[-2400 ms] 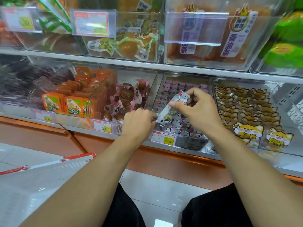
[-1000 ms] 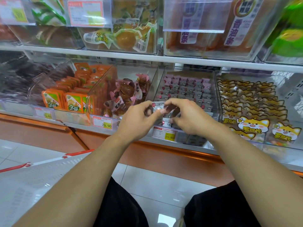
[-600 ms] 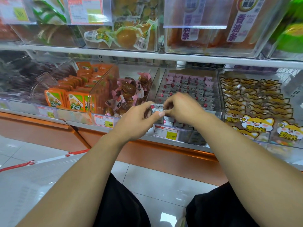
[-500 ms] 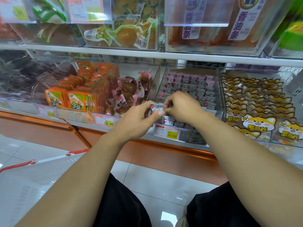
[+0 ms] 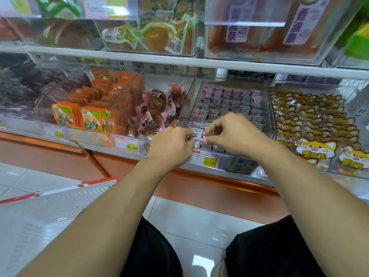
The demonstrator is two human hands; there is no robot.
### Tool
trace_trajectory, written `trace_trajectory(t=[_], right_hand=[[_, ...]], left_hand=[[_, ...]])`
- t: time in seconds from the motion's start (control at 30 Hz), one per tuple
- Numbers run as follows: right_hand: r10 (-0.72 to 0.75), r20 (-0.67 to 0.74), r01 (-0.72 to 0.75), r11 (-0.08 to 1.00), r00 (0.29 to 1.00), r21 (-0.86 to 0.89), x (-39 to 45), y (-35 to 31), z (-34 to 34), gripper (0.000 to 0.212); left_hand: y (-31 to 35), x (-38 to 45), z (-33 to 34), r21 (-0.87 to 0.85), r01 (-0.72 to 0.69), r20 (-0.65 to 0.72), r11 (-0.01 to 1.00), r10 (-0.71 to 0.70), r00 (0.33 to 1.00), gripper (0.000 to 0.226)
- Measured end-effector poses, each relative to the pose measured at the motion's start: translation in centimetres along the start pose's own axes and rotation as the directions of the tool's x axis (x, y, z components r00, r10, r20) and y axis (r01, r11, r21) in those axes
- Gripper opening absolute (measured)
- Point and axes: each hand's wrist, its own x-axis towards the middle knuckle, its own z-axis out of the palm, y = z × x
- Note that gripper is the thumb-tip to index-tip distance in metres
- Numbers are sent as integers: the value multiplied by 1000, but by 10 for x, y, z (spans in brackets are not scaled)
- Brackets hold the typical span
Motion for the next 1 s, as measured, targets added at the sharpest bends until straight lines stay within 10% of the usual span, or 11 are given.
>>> trace_trajectory(t=[0.37, 0.6, 0.7, 0.83, 1.0], right_hand=[[51, -329, 36, 967, 943, 253, -18, -2, 8, 17], [245, -487, 62, 845, 838, 532, -31, -4, -13, 13], [411, -338, 3, 631, 847, 776, -32, -7, -20, 11], [452, -6, -23, 58, 892, 998, -31, -12, -24, 7], [448, 11, -62, 98, 894, 993, -30, 3, -25, 7]], left_hand=[[18, 3, 5, 212, 3, 48, 977, -14, 999, 36], [21, -14, -19, -169, 148, -64, 974, -161, 985, 44], [23, -9, -38, -378, 188, -54, 907, -224, 973, 45], [29, -10, -36, -780, 148, 72, 609, -147, 987, 31], [22, 2, -31, -941, 148, 124, 303, -96, 988, 25]])
